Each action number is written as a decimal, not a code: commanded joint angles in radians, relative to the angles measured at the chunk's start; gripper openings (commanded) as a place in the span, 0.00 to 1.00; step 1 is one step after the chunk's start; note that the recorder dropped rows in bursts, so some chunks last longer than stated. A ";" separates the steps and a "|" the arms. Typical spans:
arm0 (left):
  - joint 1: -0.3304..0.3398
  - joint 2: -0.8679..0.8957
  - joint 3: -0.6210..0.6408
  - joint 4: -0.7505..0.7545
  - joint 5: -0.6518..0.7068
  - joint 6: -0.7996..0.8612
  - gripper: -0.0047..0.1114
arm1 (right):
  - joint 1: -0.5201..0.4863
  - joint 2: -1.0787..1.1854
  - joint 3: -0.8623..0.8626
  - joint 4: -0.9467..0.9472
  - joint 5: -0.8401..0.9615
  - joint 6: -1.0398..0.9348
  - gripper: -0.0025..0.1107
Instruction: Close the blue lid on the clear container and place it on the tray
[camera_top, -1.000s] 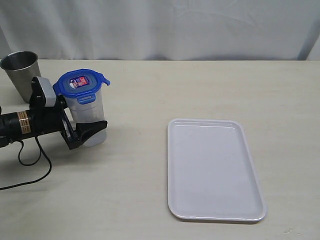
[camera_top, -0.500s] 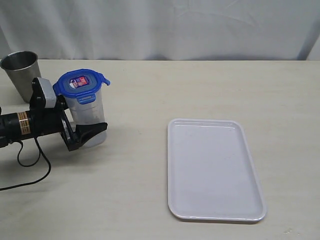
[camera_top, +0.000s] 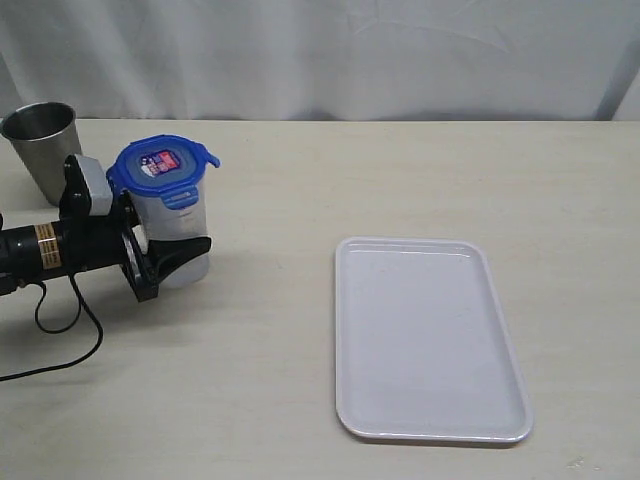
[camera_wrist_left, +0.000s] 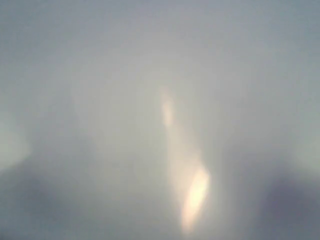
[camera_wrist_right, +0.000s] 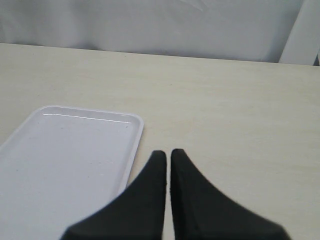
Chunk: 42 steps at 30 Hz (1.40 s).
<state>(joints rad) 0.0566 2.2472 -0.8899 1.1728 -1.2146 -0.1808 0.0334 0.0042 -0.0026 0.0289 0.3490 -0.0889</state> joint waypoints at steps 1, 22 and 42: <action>0.000 0.001 -0.003 -0.008 -0.006 -0.005 0.50 | 0.004 -0.004 0.003 -0.008 -0.003 -0.001 0.06; -0.002 -0.085 -0.042 -0.005 -0.006 -0.240 0.04 | 0.004 -0.004 0.003 -0.008 -0.003 -0.001 0.06; -0.125 -0.171 -0.044 0.082 -0.006 -0.198 0.04 | 0.004 -0.004 0.003 0.006 -0.385 -0.001 0.06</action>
<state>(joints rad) -0.0560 2.0894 -0.9266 1.2650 -1.1906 -0.3769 0.0334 0.0042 -0.0017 0.0218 0.1518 -0.0889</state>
